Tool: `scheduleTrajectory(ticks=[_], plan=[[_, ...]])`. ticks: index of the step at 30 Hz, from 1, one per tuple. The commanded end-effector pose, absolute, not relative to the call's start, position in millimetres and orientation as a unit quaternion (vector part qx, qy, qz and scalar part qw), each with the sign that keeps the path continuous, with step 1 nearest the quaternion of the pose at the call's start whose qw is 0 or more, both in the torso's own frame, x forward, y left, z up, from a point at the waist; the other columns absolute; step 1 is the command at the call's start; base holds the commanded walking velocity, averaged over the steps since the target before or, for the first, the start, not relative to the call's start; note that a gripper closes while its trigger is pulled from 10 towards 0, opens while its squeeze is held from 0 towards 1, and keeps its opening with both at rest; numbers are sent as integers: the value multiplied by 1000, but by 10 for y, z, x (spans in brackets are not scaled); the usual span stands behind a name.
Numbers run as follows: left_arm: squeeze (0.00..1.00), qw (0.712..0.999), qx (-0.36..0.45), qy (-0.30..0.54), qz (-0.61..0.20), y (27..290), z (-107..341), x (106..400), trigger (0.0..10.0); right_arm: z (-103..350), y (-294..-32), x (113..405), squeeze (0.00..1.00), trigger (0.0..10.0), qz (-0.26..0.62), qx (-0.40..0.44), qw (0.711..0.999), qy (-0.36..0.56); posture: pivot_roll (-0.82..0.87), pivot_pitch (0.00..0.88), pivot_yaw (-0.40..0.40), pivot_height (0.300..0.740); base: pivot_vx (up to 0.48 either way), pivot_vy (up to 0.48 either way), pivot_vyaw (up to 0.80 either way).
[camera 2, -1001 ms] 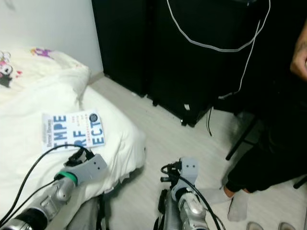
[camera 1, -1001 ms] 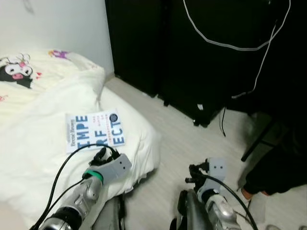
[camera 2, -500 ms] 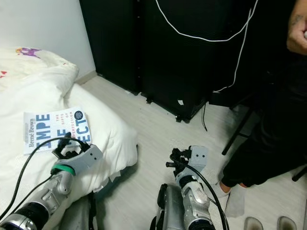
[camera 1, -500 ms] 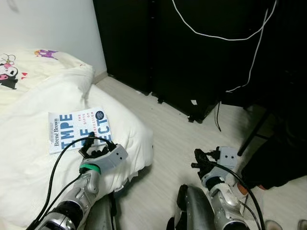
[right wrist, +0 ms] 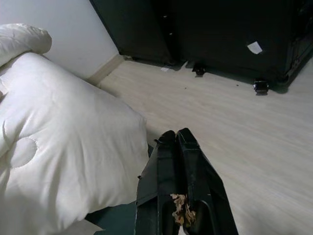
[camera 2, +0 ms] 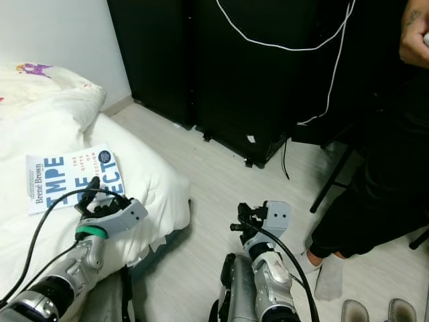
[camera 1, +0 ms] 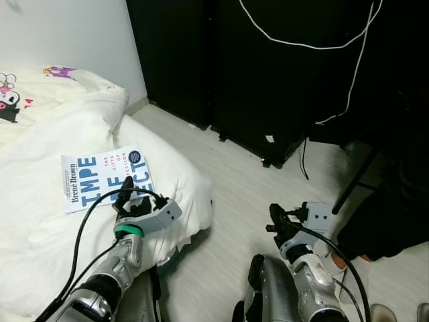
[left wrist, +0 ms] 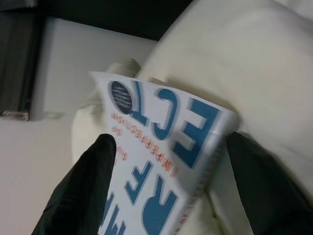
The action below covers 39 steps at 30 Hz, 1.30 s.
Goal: Clean up the room
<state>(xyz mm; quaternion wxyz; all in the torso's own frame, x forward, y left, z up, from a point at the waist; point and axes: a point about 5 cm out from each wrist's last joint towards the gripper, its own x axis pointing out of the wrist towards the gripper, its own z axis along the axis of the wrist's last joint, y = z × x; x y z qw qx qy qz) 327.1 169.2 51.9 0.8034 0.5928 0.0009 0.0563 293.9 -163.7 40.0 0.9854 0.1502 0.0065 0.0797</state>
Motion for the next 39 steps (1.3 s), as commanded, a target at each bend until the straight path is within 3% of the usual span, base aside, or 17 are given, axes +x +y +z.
scheduleTrajectory(ticks=[1,3,4,6,7,10,12,14,15,18,27,32,34,39], plan=[[0,792,608,29,49,1745,440,3236,9412,339,-1618,2879,0,10000,77,166,983,17,63,157,41,540,0,0,0],[0,792,607,30,52,1753,443,3239,9412,339,-1614,2877,0,10000,77,167,983,17,63,157,41,540,0,0,0],[0,789,611,37,58,1792,448,3247,6667,343,-1602,2875,0,10000,78,169,982,16,59,164,44,540,0,0,0],[0,786,613,42,62,1817,450,3251,6667,347,-1596,2875,0,10000,79,170,982,15,59,164,44,540,0,0,0],[0,783,616,46,70,1865,467,3262,4941,355,-1589,2878,0,10000,80,171,982,14,56,167,45,540,0,0,0],[0,781,617,48,81,1913,487,3272,4941,362,-1583,2880,0,10000,80,172,982,13,52,170,44,540,0,0,0],[0,785,604,46,134,2056,589,3309,1490,371,-1584,2873,0,10000,82,173,981,12,40,176,34,540,0,0,0],[0,785,604,46,134,2056,589,3309,1490,371,-1584,2873,0,10000,82,173,981,12,40,176,34,540,0,0,0],[0,789,591,41,162,2102,645,3329,0,370,-1592,2865,0,10000,83,172,981,13,40,176,34,540,0,0,0],[0,797,570,20,199,2116,776,3395,0,365,-1610,2853,0,10000,84,170,982,15,38,180,29,540,0,0,0],[0,803,558,-15,208,2045,916,3481,0,359,-1598,2844,0,10000,83,170,982,17,38,181,31,540,0,0,0],[0,837,497,-50,224,1982,1120,3580,0,362,-1592,2846,0,10000,82,173,981,19,51,185,29,540,0,0,0],[0,872,425,-88,226,1890,1325,3648,0,362,-1597,2844,0,10000,82,172,982,20,55,183,27,540,0,0,0],[0,890,359,-162,229,1765,1702,3685,0,376,-1610,2854,0,10000,83,169,982,19,58,182,21,540,0,0,0]])
